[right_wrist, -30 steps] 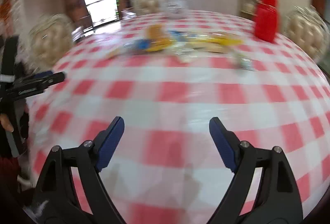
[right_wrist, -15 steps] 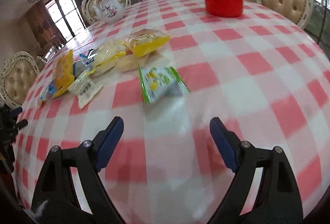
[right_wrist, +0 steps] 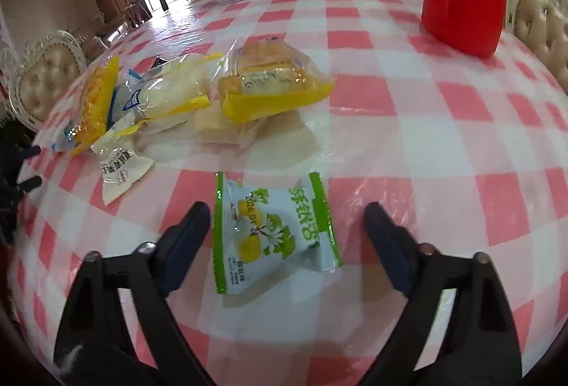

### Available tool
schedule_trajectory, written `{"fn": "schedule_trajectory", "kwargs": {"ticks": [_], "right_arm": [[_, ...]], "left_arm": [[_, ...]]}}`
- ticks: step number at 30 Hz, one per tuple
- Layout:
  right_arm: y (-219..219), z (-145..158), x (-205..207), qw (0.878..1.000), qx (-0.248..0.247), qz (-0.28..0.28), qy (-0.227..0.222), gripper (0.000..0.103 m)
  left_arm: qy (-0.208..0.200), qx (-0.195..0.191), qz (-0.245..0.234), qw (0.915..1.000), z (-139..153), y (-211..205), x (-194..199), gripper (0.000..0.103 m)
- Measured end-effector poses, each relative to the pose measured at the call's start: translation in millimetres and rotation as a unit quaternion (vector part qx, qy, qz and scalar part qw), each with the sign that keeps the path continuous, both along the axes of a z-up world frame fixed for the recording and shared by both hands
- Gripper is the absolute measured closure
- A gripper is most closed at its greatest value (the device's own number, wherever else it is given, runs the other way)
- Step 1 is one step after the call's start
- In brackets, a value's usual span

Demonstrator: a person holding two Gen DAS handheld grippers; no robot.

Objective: Organize snacks
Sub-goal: 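Grasp a white-green biscuit packet with the right gripper while the left grasps a bread bag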

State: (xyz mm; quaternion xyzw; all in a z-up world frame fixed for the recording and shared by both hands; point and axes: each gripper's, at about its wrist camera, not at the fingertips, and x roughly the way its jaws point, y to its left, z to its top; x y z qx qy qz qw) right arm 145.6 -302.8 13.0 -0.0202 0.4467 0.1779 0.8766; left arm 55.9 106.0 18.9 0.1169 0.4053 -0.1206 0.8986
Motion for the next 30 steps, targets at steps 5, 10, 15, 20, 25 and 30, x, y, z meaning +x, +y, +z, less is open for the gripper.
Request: {"fn": "schedule_trajectory", "kwargs": {"ticks": [5,10,15,20,25,30], "right_arm": [[6.6,3.9,-17.1,1.000,-0.004,0.003,-0.007,0.061],[17.7,20.9,-50.8,0.999,0.005,-0.026,-0.027,0.061],[59.0,35.7,-91.9,0.998,0.012,-0.033,-0.050,0.061],[100.9,41.5,-124.1,0.997,0.047,-0.008,-0.060,0.061],[132.1,35.5,-135.8,0.996,0.066,0.021,-0.052,0.061],[145.5,25.6,-137.6,0.997,0.057,0.039,-0.041,0.061]], "left_arm": [[0.008,0.015,-0.012,0.9998,-6.9,-7.5,12.5,0.018],[-0.001,0.002,-0.013,0.9999,-4.3,-9.2,12.9,0.018],[-0.007,0.030,-0.018,0.9994,-5.9,-11.3,23.8,0.018],[0.004,0.033,-0.038,0.9987,-11.0,-11.8,52.1,0.018],[0.014,0.004,-0.086,0.9962,-12.8,-11.2,65.0,0.046],[0.017,-0.013,-0.067,0.9975,-11.2,-10.6,43.2,0.084]]}}
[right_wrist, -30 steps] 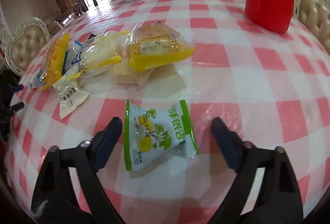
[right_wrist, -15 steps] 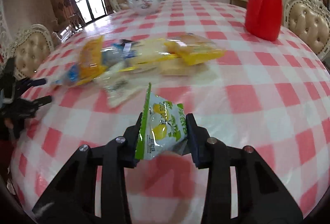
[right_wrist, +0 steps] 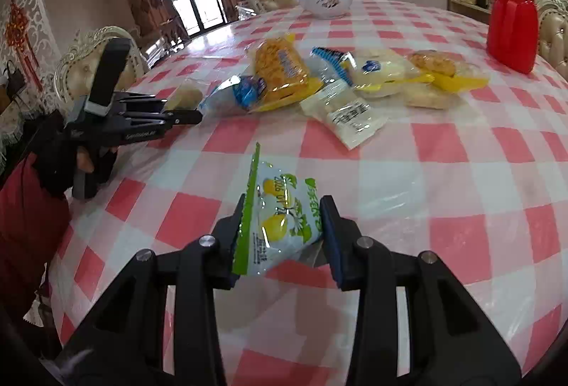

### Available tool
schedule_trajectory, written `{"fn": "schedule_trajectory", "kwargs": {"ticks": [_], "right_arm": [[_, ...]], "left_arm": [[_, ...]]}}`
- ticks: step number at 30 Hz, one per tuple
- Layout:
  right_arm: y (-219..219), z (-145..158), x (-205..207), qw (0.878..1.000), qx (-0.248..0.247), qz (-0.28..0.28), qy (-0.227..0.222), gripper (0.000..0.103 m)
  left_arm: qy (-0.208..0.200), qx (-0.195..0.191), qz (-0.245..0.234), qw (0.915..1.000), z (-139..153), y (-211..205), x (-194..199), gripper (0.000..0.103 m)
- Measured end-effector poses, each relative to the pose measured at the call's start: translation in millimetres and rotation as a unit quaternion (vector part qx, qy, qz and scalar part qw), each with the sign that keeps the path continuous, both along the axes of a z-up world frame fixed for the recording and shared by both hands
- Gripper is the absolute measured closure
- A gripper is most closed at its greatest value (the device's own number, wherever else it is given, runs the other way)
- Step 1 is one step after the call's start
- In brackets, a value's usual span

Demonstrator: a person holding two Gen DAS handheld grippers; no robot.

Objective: Organize snacks
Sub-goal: 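Grasp a white-green biscuit packet with the right gripper while the left grasps a bread bag, then carry the green biscuit packet and clear bread bag with both grippers over the bin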

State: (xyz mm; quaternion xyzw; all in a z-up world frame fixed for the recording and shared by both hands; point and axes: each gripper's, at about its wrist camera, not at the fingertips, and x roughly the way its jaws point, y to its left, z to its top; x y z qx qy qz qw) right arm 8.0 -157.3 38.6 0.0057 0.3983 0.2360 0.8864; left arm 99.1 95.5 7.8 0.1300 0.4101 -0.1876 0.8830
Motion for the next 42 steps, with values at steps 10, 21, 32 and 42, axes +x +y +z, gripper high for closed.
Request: {"fn": "schedule_trajectory", "kwargs": {"ticks": [10,21,32,42], "right_arm": [[4.1,-2.9,-6.6,1.000,-0.006,-0.002,-0.002,0.061],[15.4,-5.6,-19.2,1.000,-0.016,-0.008,-0.008,0.061],[28.6,-5.0,-38.9,1.000,-0.012,-0.019,-0.014,0.061],[59.7,3.7,-80.2,1.000,0.013,-0.006,-0.025,0.061]], "left_arm": [[0.035,-0.061,0.092,0.9932,9.3,1.6,-65.5,0.084],[0.002,-0.068,0.152,0.9860,16.1,-13.6,-116.4,0.084],[-0.015,-0.094,0.167,0.9814,14.8,-22.1,-155.3,0.084],[-0.028,-0.098,0.154,0.9828,19.6,-17.7,-202.7,0.084]]}}
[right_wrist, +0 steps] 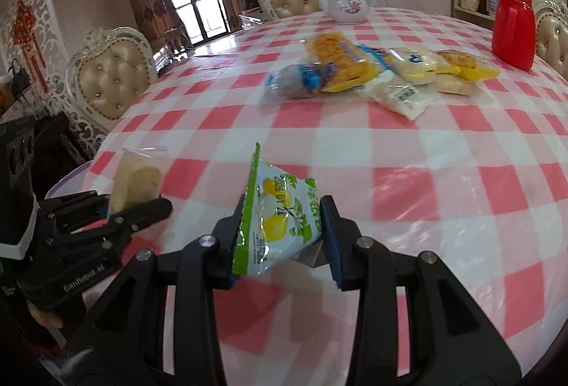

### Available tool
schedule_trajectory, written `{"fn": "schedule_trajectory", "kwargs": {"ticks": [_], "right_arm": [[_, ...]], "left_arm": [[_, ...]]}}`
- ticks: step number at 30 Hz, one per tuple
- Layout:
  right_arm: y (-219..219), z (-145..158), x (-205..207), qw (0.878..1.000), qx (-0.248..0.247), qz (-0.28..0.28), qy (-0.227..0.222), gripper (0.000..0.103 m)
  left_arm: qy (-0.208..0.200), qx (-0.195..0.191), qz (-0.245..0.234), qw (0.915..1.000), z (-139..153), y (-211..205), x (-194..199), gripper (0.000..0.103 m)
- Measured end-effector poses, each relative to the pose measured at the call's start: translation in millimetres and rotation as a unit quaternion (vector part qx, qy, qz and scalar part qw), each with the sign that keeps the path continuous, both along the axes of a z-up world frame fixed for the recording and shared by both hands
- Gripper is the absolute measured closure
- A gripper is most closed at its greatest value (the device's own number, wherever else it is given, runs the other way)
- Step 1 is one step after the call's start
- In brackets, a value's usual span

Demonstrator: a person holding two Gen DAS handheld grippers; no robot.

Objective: Organize snacks
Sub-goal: 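Carry the green biscuit packet and clear bread bag with both grippers over the bin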

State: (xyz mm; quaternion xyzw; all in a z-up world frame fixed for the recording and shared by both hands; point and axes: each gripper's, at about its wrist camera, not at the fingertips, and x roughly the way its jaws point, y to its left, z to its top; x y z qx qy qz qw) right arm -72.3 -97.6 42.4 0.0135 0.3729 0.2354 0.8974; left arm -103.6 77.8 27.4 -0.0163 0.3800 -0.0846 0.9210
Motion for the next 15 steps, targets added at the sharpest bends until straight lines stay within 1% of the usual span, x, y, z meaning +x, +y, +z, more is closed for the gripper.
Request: {"fn": "schedule_trajectory", "kwargs": {"ticks": [7,11,15], "right_arm": [[26.0,4.4,-27.7,1.000,0.012,0.011,-0.006,0.061],[45.5,7.3,-41.2,0.999,0.017,0.029,-0.004,0.061],[79.1,12.4,-56.4,0.998,0.008,0.061,-0.011,0.061]], "left_arm": [[-0.013,0.006,-0.002,0.9999,5.4,14.4,-42.4,0.084],[-0.028,0.014,0.018,0.9994,12.0,36.2,-67.3,0.084],[-0.038,0.016,0.043,0.9982,16.7,63.3,-88.7,0.084]]}}
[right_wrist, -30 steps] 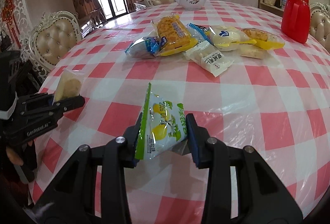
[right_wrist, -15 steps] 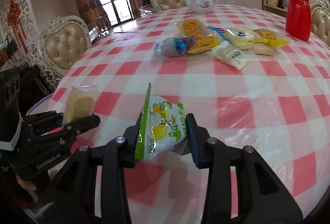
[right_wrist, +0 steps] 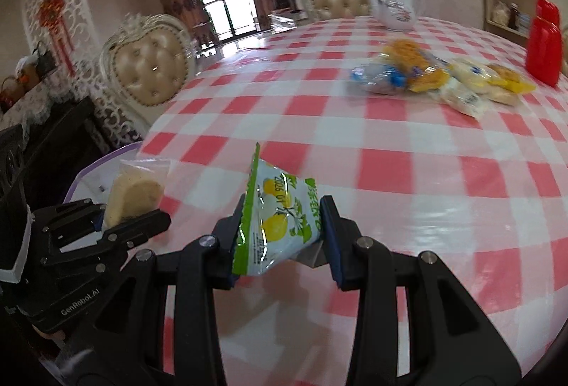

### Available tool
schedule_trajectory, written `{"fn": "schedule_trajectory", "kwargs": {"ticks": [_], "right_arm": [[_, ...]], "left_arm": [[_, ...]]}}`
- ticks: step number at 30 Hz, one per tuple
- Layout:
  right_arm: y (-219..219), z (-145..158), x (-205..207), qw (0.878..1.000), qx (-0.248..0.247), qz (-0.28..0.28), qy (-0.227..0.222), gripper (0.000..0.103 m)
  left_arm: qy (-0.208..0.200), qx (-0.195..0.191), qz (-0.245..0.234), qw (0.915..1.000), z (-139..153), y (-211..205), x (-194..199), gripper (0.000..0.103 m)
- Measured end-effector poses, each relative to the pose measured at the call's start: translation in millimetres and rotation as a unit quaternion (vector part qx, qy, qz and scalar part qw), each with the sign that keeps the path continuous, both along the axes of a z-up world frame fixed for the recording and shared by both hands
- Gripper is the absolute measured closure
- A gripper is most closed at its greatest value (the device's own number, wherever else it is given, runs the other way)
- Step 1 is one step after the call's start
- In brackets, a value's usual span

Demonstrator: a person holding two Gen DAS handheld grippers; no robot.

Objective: Organize snacks
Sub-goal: 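Carry the green biscuit packet and clear bread bag with both grippers over the bin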

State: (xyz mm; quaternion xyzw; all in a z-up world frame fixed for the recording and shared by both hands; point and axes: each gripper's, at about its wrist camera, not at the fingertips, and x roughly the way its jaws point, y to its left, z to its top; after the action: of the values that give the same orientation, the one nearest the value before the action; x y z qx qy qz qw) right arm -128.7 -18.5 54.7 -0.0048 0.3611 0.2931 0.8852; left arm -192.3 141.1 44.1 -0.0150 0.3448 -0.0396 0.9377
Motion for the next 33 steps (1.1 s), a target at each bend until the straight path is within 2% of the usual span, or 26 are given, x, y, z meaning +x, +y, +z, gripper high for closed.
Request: {"fn": "schedule_trajectory", "kwargs": {"ticks": [9,16,23,33], "right_arm": [[85.3,5.3,-34.9,0.995,-0.016,0.094,-0.012,0.061],[147.7,2.7,-56.7,0.986,-0.029,0.161,-0.016,0.061],[201.9,-4.1,-86.6,0.972,-0.053,0.229,-0.021,0.061],[256.5,-21.1,-115.3,0.952,-0.077,0.297,-0.020,0.060]], "left_arm": [[-0.015,0.021,0.099,0.9948,2.8,86.0,-45.6,0.084],[-0.022,0.030,0.166,0.9854,8.0,147.2,-62.9,0.084],[-0.004,0.037,0.229,0.9727,-6.7,203.2,-75.0,0.084],[0.012,0.048,0.271,0.9613,-16.7,241.2,-87.6,0.084]]}}
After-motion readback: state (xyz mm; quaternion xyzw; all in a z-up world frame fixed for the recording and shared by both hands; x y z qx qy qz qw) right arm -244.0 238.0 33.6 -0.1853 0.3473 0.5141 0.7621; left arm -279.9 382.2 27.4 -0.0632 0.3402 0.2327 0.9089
